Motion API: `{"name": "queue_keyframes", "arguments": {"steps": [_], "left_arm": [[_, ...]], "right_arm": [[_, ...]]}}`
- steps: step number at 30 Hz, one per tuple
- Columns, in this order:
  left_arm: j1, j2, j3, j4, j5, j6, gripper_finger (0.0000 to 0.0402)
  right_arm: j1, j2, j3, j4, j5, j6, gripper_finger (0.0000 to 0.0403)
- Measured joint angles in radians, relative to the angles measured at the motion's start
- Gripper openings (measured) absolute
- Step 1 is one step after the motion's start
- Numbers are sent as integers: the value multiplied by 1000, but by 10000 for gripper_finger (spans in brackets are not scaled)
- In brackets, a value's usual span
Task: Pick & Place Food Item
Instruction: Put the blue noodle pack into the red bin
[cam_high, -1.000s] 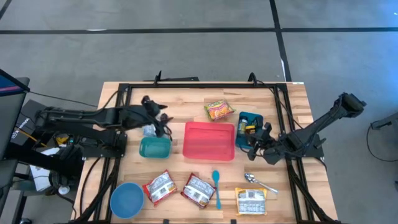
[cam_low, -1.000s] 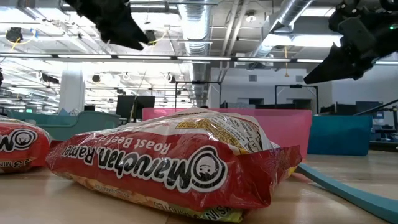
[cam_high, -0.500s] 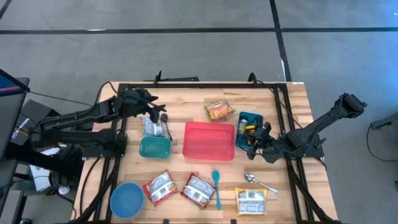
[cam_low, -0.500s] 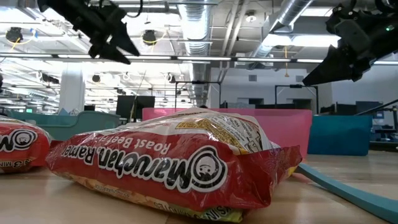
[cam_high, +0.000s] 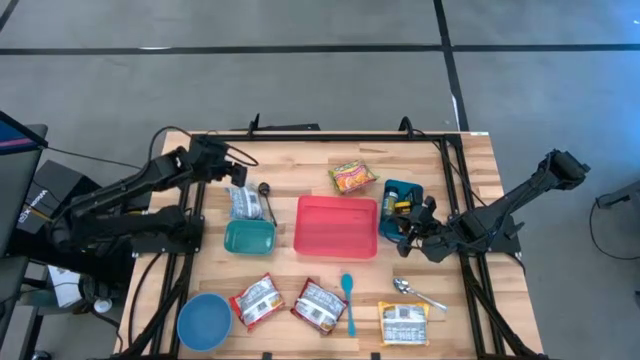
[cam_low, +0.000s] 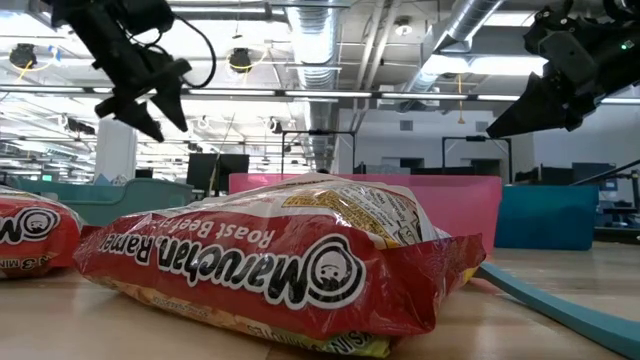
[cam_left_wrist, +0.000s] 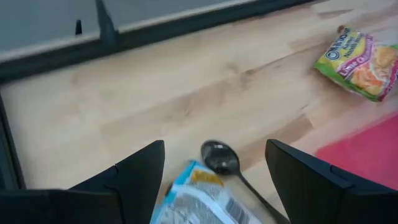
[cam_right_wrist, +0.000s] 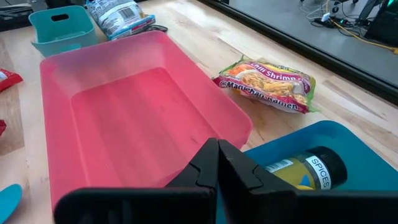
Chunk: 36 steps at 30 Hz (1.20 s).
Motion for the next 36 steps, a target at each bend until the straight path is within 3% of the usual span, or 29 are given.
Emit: {"name": "queue_keyframes", "arguments": {"steps": [6, 14, 31, 36], "left_arm": [[54, 0, 0, -87, 68, -75, 274], [98, 19, 0, -218, 69, -78, 274], [100, 87, -90, -192, 263, -99, 274], [100, 87, -106, -188, 272, -113, 274]], "right_arm": [[0, 0, 0, 0, -4, 0, 0], [0, 0, 0, 1, -24, 1, 0], [0, 0, 0, 1, -46, 18, 0], [0, 0, 0, 0, -50, 27, 0]]}}
